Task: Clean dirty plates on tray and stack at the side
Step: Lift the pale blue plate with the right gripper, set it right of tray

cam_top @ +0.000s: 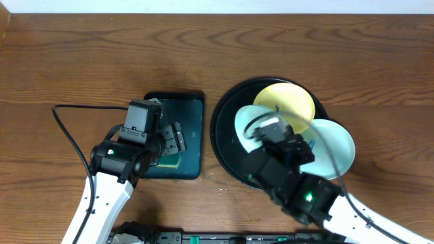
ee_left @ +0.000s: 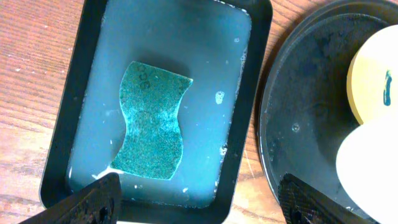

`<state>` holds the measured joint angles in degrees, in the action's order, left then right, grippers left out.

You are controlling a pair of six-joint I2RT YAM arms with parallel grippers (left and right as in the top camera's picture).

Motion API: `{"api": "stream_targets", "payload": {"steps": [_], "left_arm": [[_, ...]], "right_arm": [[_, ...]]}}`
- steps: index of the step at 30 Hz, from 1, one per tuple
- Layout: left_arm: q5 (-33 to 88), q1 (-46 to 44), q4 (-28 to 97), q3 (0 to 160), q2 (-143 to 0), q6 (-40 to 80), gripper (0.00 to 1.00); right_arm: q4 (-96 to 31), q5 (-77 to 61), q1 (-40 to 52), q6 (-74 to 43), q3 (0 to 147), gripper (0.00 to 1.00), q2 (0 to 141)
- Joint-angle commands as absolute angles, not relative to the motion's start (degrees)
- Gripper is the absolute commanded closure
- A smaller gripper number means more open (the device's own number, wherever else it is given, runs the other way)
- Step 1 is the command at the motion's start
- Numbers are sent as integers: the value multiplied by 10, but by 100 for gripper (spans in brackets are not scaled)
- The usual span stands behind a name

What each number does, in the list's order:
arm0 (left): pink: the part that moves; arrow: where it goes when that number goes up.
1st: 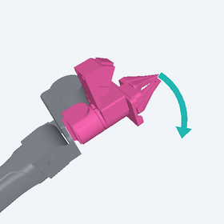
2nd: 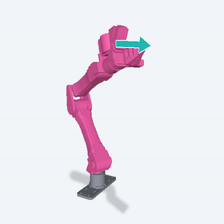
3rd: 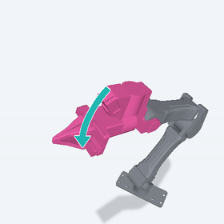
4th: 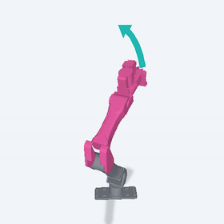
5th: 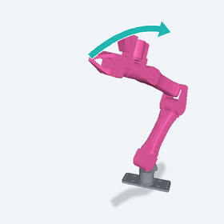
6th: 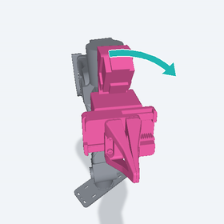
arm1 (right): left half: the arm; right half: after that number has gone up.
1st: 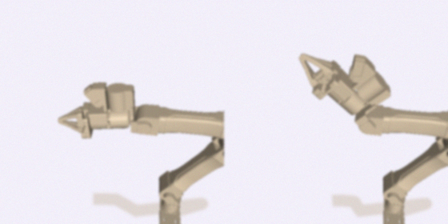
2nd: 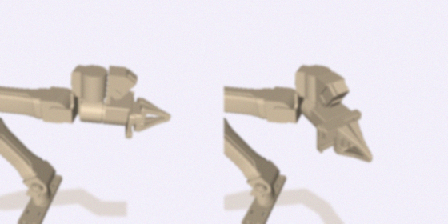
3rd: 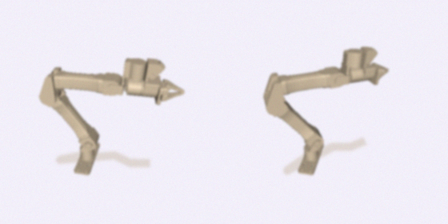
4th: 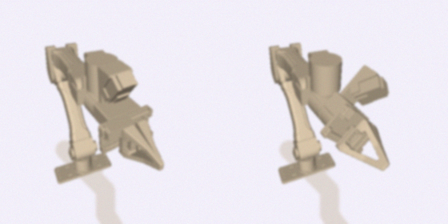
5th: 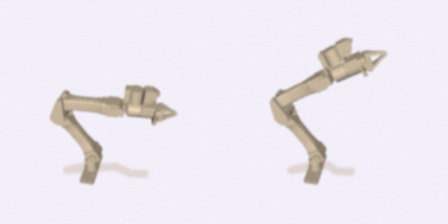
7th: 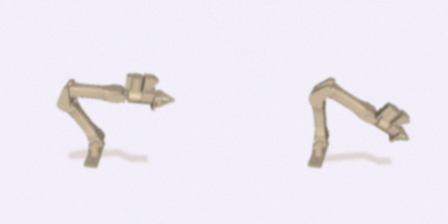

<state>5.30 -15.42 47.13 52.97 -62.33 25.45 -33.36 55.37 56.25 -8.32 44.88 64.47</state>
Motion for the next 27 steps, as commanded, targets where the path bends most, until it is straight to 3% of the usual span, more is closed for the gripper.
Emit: {"api": "stream_targets", "payload": {"steps": [1, 6, 12, 18, 27], "left_arm": [[54, -151, 473, 540, -624, 251, 19], [54, -151, 473, 540, -624, 251, 19], [54, -151, 473, 540, -624, 251, 19], [54, -151, 473, 540, -624, 251, 19], [54, -151, 473, 540, -624, 251, 19]], "right_arm": [[-360, 327, 474, -264, 458, 99, 637], [-361, 91, 317, -272, 463, 99, 610], [-383, -176, 12, -216, 464, 99, 593], [-372, -225, -271, -212, 464, 99, 633], [-257, -181, -452, -289, 464, 99, 752]]}}
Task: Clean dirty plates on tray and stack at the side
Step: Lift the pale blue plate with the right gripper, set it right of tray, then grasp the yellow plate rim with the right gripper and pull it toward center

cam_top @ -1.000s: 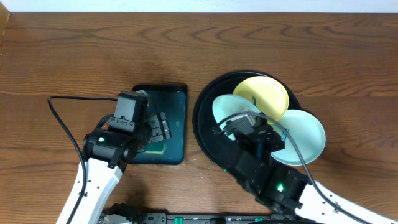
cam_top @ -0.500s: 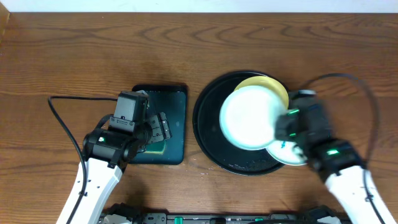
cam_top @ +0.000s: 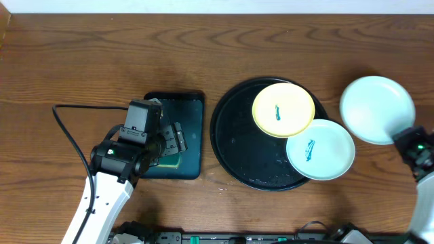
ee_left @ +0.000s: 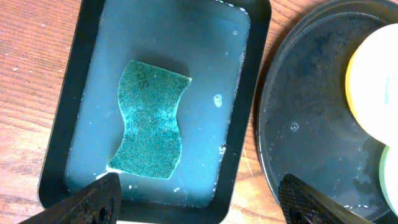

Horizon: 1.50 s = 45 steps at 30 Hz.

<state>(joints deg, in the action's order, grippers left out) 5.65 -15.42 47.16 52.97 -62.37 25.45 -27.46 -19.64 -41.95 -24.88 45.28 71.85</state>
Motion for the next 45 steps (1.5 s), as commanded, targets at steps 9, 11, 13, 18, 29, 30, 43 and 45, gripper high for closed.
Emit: {"api": "stream_targets", "payload": {"steps": [9, 11, 13, 18, 29, 30, 43, 45], "left_arm": [[54, -151, 473, 540, -624, 251, 19], [54, -151, 473, 540, -624, 251, 19], [54, -151, 473, 540, -624, 251, 19], [54, -151, 473, 540, -624, 251, 19], [54, -151, 473, 540, -624, 251, 19], [54, -151, 473, 540, -624, 251, 18], [54, -151, 473, 540, -624, 251, 19], [54, -151, 473, 540, -624, 251, 19]], "right_arm": [[-225, -92, -453, -288, 464, 99, 884], [-215, -92, -451, -284, 464, 98, 896], [-189, -136, -451, -250, 464, 78, 893], [-128, -400, -442, -205, 465, 52, 843], [-378, -256, -232, -154, 465, 52, 641], [-399, -216, -207, -154, 464, 53, 635], [-309, -49, 39, -180, 455, 57, 753], [-283, 37, 52, -220, 455, 58, 798]]}}
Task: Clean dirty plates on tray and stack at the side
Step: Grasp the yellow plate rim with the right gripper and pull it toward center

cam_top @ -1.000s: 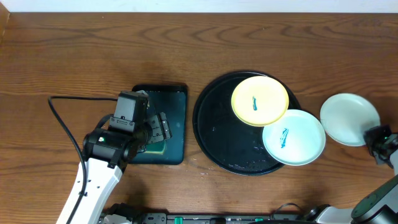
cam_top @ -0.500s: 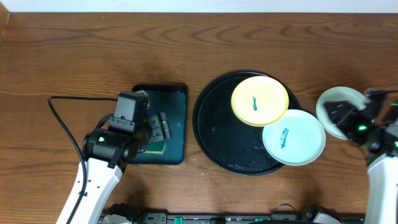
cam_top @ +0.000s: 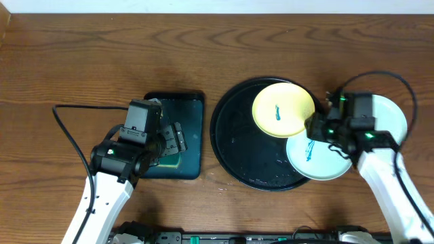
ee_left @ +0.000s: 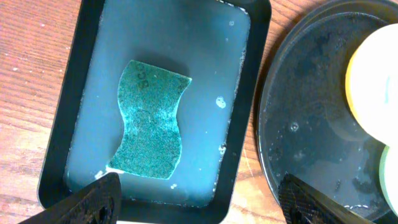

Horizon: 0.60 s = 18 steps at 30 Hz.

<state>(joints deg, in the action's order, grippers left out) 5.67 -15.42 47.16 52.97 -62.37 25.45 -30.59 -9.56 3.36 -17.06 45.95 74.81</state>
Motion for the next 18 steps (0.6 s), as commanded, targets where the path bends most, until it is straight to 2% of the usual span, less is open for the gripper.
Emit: {"api": "stream_targets", "payload": {"steps": [1, 5, 10, 12, 15, 18], "left_arm": [[54, -151, 473, 540, -624, 251, 19], [54, -151, 473, 540, -624, 251, 19], [54, -151, 473, 540, -624, 251, 19], [54, -151, 473, 540, -624, 251, 18], [54, -151, 473, 540, -624, 251, 19], [54, -151, 473, 540, -624, 251, 19]], "right_arm": [[-265, 40, 53, -223, 455, 60, 814], [-211, -11, 53, -223, 455, 65, 871], [-177, -33, 54, -223, 455, 82, 897], [-173, -33, 54, -222, 455, 83, 897], [-180, -33, 54, -222, 455, 80, 899], [-180, -33, 54, -223, 450, 93, 907]]}}
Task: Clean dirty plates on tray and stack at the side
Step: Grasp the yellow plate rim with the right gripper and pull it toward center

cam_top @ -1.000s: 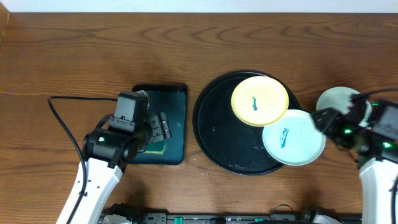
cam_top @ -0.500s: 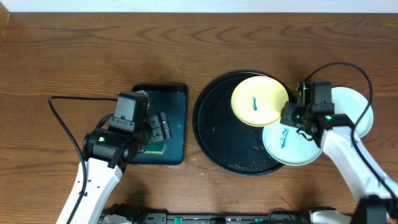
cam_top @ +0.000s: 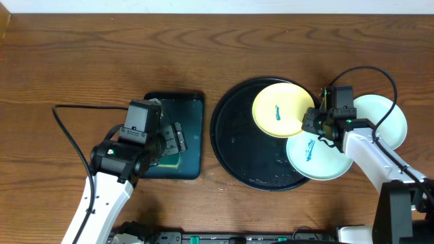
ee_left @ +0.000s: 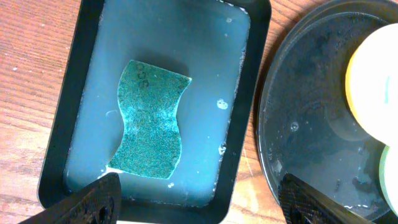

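A round black tray [cam_top: 237, 146] holds a yellow plate [cam_top: 281, 108] and a light-blue plate [cam_top: 319, 152], each with a blue smear. A clean pale plate [cam_top: 386, 118] lies on the table to the right of the tray. My right gripper [cam_top: 312, 123] is at the yellow plate's right rim, just above the light-blue plate; its jaws are too small to read. My left gripper [ee_left: 199, 208] hangs open over the near end of a black basin [ee_left: 245, 93] of water, where a green sponge [ee_left: 149, 127] lies untouched.
The basin sits just left of the tray with a narrow strip of wooden table [cam_top: 81, 61] between them. A black cable [cam_top: 68, 135] loops beside the left arm, and another arcs above the right arm. Bare wood stretches across the back.
My right gripper has shifted a little left and back, from between the two dirty plates to the yellow plate's right rim, uncovering more of the pale plate. The left arm and sponge are unchanged.
At first my right arm was over the tray with the pale plate at its gripper. Then that plate was out to the right of the tray with the arm at the far right. Later the plate lay there and the gripper was back by the tray, now at the yellow plate.
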`<state>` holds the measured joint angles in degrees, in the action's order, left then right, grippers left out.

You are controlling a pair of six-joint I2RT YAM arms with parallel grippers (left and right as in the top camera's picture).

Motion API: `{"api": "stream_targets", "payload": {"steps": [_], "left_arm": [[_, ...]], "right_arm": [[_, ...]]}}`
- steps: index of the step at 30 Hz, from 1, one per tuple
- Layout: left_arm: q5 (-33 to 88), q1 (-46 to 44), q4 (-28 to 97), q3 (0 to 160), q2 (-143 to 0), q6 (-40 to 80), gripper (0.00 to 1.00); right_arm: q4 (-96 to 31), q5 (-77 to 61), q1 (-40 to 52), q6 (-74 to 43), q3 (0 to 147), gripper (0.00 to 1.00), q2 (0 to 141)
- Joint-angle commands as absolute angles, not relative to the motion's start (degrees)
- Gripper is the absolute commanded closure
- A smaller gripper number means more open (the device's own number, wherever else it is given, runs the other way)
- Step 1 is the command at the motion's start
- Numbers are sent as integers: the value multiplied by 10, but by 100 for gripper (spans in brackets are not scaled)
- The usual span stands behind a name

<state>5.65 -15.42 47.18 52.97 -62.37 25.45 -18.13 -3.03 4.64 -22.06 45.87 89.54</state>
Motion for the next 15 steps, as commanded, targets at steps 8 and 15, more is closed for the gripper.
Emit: {"api": "stream_targets", "payload": {"steps": [8, 15], "left_arm": [[54, -151, 473, 540, -624, 251, 19], [54, -151, 473, 540, -624, 251, 18]], "right_arm": [[-188, -88, 58, -153, 451, 99, 852], [-254, -99, 110, -102, 450, 99, 793]]}}
